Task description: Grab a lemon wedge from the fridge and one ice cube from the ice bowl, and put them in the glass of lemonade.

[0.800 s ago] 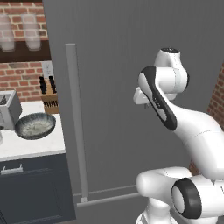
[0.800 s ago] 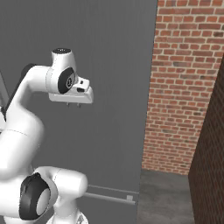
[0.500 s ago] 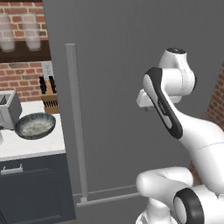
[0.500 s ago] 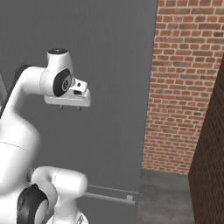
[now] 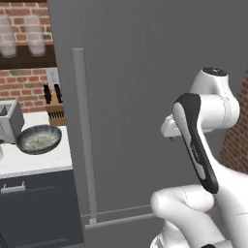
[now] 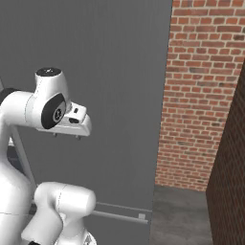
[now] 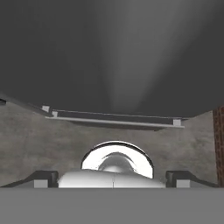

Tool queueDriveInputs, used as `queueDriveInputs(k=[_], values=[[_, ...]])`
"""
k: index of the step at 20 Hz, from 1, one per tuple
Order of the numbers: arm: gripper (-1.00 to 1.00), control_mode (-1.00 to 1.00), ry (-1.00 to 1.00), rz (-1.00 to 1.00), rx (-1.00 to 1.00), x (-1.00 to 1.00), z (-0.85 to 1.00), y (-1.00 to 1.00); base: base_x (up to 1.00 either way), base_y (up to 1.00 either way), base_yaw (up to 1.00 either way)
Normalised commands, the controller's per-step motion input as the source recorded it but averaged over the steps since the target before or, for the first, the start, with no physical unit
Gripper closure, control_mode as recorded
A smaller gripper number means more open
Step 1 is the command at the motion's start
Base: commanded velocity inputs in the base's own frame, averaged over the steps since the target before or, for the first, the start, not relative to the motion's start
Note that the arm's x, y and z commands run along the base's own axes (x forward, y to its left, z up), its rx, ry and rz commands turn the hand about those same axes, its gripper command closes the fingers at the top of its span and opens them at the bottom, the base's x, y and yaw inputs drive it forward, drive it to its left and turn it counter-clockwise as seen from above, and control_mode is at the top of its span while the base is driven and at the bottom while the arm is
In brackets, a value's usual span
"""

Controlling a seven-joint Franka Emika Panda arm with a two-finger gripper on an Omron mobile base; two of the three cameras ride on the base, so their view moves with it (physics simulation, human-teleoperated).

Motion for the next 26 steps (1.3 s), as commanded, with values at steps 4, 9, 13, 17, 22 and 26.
queueDriveInputs(k=[4, 9, 13, 17, 22, 26], values=[[-1.00, -1.00, -0.04, 0.00, 0.01, -0.46, 0.00, -0.01, 0.00, 0.00, 0.00], [-1.00, 1.00, 0.00, 0.00, 0.00, 0.00, 0.00, 0.00, -0.30, 0.08, -0.03], [-1.00, 1.00, 0.00, 0.00, 0.00, 0.00, 0.00, 0.00, -0.23, 0.49, -0.08], [-1.00, 1.00, 0.00, 0.00, 0.00, 0.00, 0.00, 0.00, -0.08, 0.48, -0.05], [-1.00, 1.00, 0.00, 0.00, 0.00, 0.00, 0.00, 0.00, -0.13, 0.41, -0.08], [-1.00, 1.00, 0.00, 0.00, 0.00, 0.00, 0.00, 0.00, -0.10, 0.55, -0.12]])
